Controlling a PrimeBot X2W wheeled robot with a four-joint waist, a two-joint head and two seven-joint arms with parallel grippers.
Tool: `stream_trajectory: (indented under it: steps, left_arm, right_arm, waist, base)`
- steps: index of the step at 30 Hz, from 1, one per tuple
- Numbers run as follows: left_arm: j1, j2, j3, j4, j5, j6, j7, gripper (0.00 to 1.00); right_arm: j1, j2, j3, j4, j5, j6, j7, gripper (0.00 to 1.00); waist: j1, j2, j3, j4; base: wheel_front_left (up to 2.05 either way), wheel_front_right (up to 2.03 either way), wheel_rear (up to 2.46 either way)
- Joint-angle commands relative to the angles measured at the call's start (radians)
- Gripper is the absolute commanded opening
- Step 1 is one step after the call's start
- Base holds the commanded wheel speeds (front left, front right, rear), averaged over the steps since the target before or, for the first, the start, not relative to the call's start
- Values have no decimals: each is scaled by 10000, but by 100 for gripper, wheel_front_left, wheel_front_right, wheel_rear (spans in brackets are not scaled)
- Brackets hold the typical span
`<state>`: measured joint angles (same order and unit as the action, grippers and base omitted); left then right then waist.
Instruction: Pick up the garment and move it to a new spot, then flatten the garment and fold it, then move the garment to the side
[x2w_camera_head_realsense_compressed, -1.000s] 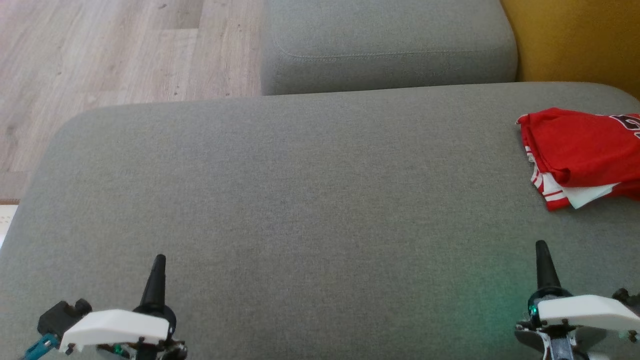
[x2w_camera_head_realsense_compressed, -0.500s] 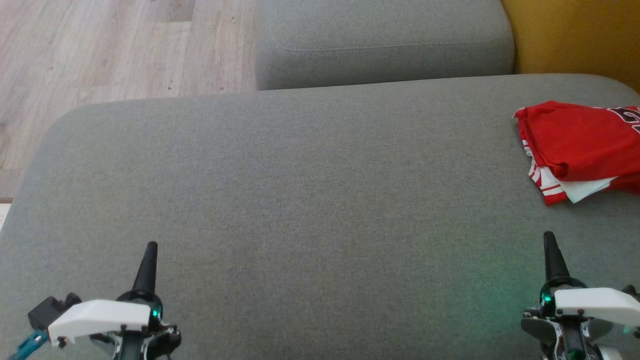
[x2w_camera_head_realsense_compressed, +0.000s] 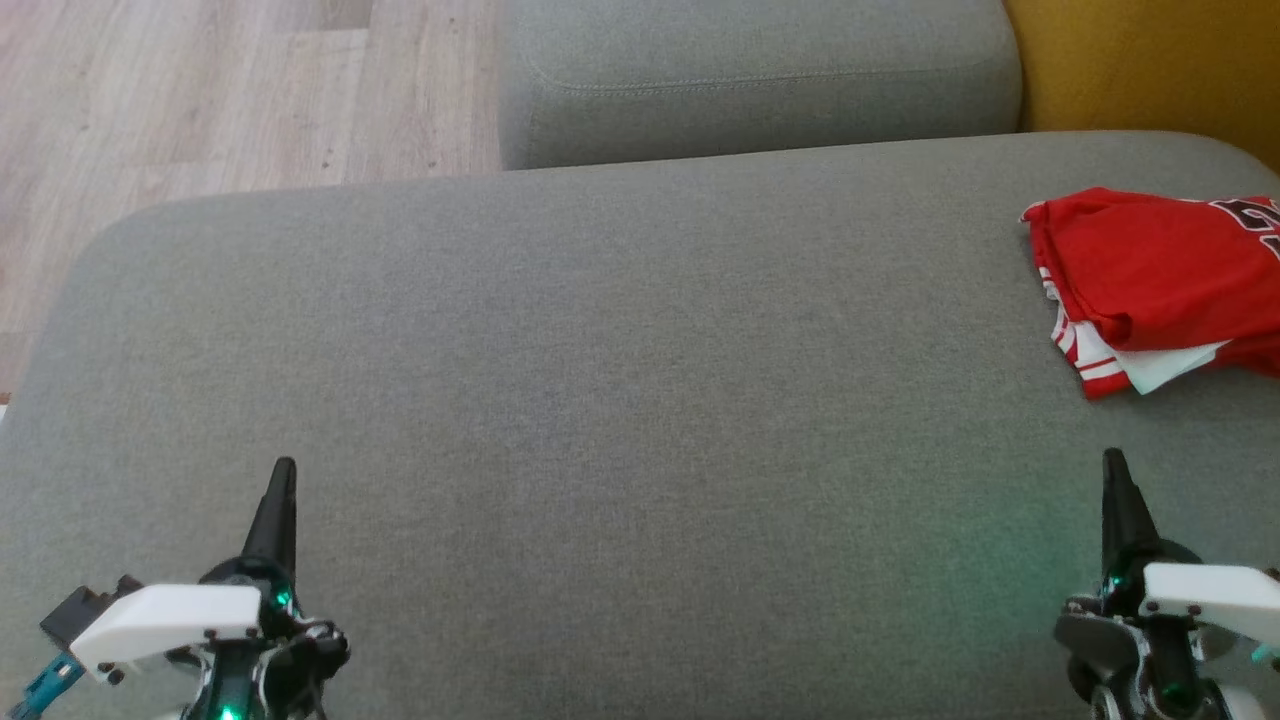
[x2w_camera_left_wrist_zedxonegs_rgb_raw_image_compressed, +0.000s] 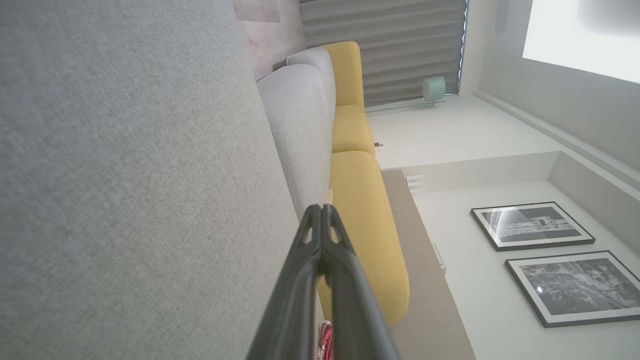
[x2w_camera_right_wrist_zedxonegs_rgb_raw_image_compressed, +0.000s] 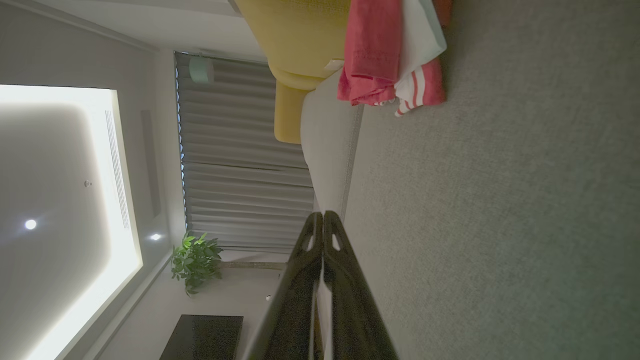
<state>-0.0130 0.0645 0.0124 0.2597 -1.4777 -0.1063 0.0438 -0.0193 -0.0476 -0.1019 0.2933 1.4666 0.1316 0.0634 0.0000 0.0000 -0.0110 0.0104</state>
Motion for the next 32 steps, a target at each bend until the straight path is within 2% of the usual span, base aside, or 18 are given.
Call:
stream_trajectory:
  steps: [1, 12, 32]
  left_arm:
    - [-631, 130, 383, -268, -323, -90, 100, 0]
    - [-921, 111, 663, -161, -1602, -243, 412, 0]
    - [-927, 59, 736, -157, -1540, -243, 471, 0]
  right_arm:
    - [-681, -81, 136, -425, 311, -9, 141, 0]
    - [-879, -79, -53, -489, 1474, -9, 445, 0]
    - [-881, -65, -72, -488, 1458, -9, 461, 0]
  waist:
    - [0, 0, 17, -13]
    - [0, 0, 141, -104]
    - [0, 0, 141, -104]
  base:
    - [0, 0, 0]
    - [0, 0, 0]
    - [0, 0, 0]
